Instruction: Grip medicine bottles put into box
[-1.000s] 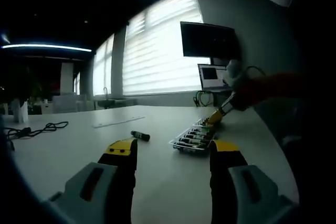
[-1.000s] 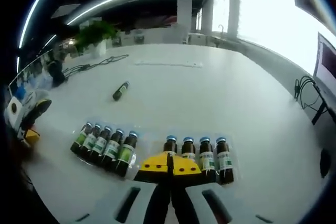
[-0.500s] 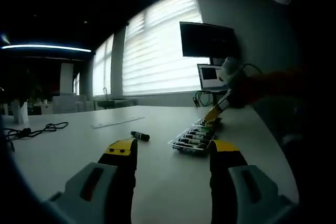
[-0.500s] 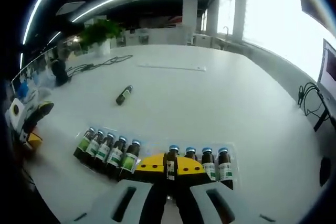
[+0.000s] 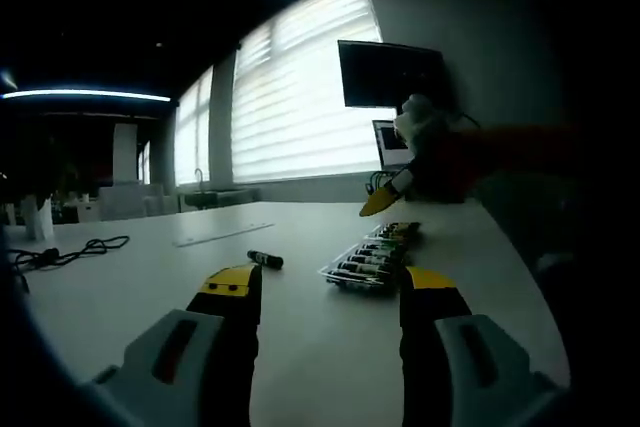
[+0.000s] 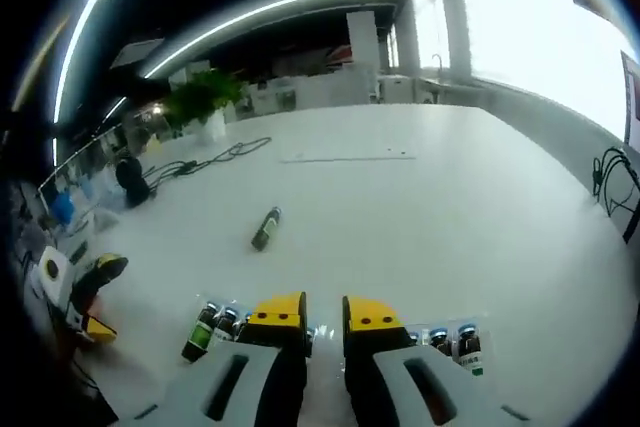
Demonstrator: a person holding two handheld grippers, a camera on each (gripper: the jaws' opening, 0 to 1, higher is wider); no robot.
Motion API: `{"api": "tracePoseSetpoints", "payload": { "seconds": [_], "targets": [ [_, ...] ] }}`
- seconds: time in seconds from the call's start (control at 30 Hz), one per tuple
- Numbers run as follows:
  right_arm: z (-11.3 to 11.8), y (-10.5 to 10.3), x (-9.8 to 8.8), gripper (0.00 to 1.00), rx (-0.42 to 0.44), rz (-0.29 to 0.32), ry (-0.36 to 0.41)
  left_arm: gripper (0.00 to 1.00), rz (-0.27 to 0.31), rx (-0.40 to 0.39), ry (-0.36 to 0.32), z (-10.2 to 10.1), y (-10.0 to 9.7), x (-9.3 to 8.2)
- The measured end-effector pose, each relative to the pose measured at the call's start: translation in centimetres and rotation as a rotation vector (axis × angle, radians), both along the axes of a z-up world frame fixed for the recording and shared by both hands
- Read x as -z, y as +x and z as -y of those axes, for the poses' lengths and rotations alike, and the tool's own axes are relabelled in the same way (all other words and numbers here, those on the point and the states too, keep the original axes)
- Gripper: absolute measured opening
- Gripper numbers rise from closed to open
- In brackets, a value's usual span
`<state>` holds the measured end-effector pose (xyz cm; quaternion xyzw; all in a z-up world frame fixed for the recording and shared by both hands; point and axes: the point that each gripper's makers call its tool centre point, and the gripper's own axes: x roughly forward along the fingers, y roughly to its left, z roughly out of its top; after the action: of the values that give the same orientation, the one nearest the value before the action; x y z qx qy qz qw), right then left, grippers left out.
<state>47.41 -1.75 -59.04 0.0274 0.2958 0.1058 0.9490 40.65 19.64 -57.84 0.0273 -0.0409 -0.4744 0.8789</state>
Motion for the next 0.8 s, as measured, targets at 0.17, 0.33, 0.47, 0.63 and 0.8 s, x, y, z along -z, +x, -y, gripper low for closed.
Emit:
{"api": "tracePoseSetpoints", "payload": {
  "seconds": [0.17,0.33,0.47,0.63,0.8],
  "targets": [
    [-1.7,1.3,-0.6,0.16,-0.04,0.017,0.006,0.48,-0.001,-0.001,-0.003,0.0,0.0,-0.1],
    [-3.2,2.1,-0.5,0.16,-0.064,0.011,0.0,0.48,-0.002,-0.002,-0.006,0.0,0.0,-0.2],
    [-4.1,2.8,-0.4,0.17,-0.079,0.004,0.001,0.48,-0.003,-0.001,-0.01,-0.1,-0.1,-0.4],
    [-5.9,3.9,-0.8,0.19,-0.109,0.014,0.011,0.48,-0.002,-0.002,-0.011,-0.1,-0.2,-0.4],
    [-6.6,5.1,-0.8,0.18,-0.107,0.004,0.008,0.48,0.0,-0.001,-0.008,0.0,-0.2,-0.4]
  ]
}}
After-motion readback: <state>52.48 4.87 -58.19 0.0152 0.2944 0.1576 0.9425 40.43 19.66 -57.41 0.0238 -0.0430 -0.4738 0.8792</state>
